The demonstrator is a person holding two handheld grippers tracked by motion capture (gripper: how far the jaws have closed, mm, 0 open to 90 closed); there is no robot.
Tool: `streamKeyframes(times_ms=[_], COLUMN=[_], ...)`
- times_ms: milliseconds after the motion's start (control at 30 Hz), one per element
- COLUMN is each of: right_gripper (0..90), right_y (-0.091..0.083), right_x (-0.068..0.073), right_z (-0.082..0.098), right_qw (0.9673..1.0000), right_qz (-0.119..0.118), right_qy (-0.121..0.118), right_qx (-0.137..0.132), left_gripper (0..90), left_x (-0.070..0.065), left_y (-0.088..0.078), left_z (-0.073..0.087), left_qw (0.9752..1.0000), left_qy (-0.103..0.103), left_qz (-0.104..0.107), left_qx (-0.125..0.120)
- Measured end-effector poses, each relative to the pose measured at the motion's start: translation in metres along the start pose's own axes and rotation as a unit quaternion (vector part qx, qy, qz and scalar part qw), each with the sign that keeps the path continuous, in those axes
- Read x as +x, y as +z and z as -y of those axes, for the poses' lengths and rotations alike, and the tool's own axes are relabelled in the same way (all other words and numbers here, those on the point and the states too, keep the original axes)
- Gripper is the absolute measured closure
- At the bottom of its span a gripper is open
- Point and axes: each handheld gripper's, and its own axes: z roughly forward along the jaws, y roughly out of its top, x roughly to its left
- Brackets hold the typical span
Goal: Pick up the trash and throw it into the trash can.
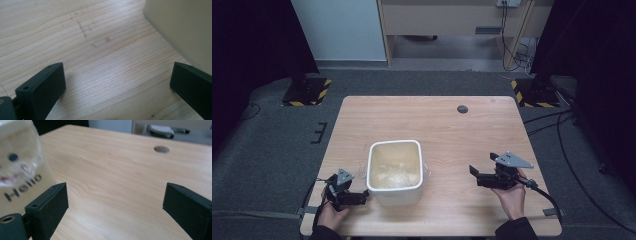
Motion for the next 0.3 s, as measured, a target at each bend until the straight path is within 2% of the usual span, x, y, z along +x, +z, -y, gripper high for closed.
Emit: streamKeyframes(times_ms=[100,167,300], right_gripper=[6.2,6.2,6.2], right_y=[-0.001,-0.002,-0.006], right_x=[-0.011,-0.018,-0.032], right_z=[0.018,0.027,0.041], right_qw=[0.9996,0.9990,0.9970], right_qz=[0.016,0.030,0.053], right_qy=[0.009,0.011,0.031], right_qx=[0.020,0.032,0.047], left_gripper=[0.0,0.0,0.0], left_x=[0.000,0.000,0.001], left_y=[0.000,0.000,0.000], left_z=[0.000,0.000,0.000], left_qw=[1.0000,1.0000,1.0000], left_qy=[0.000,0.000,0.002], left_qz=[0.000,0.000,0.004], left_qx=[0.000,0.000,-0.001])
